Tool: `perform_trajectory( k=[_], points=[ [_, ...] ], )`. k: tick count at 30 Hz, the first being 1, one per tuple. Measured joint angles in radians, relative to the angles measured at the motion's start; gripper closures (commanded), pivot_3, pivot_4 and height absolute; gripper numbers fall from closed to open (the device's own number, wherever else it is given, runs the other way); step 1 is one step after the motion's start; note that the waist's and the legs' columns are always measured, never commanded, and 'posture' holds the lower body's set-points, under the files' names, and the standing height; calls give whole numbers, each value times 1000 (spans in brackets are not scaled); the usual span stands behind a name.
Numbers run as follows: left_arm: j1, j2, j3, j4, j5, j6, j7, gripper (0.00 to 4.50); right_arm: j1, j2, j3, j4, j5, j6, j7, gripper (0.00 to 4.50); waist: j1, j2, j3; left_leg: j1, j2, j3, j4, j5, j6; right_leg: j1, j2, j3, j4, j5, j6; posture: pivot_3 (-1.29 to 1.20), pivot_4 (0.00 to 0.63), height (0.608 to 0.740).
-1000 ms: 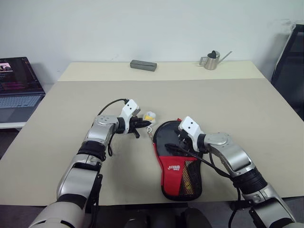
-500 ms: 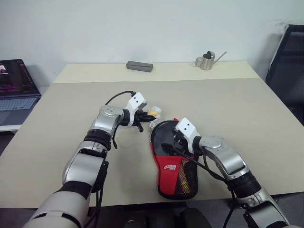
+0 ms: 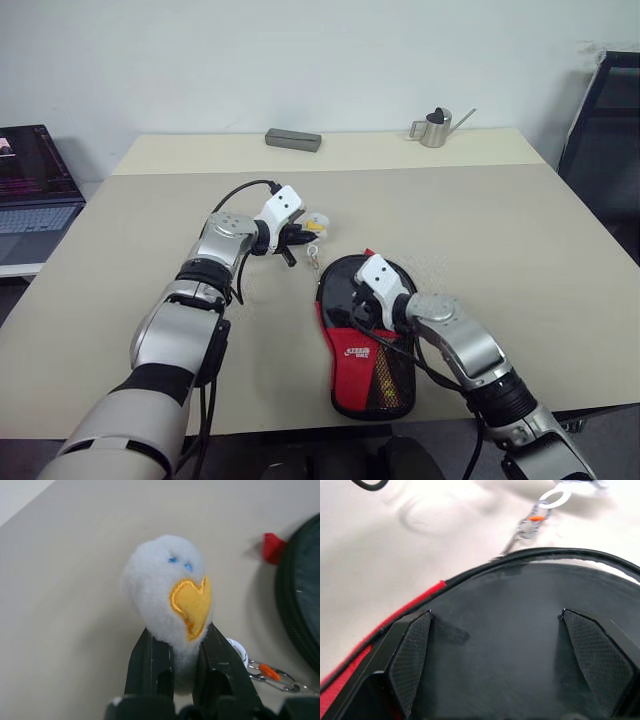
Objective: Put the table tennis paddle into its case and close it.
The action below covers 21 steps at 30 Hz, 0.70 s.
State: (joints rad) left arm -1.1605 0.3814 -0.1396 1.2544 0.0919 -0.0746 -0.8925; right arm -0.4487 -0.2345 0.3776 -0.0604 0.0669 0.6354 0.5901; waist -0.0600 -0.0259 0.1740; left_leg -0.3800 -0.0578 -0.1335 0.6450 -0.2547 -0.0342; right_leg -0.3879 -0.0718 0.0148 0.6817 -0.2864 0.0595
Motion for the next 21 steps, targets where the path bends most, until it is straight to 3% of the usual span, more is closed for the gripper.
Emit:
perform_trajectory(
  k=[21],
  points=[
    [-117, -180, -1, 92, 101, -67, 222, 4356, 90, 13, 2, -115, -16, 55, -81, 0, 10, -1, -1, -1, -1, 0, 0, 0, 0, 0, -1, 0, -1, 0, 1, 0, 150, 740]
  ],
)
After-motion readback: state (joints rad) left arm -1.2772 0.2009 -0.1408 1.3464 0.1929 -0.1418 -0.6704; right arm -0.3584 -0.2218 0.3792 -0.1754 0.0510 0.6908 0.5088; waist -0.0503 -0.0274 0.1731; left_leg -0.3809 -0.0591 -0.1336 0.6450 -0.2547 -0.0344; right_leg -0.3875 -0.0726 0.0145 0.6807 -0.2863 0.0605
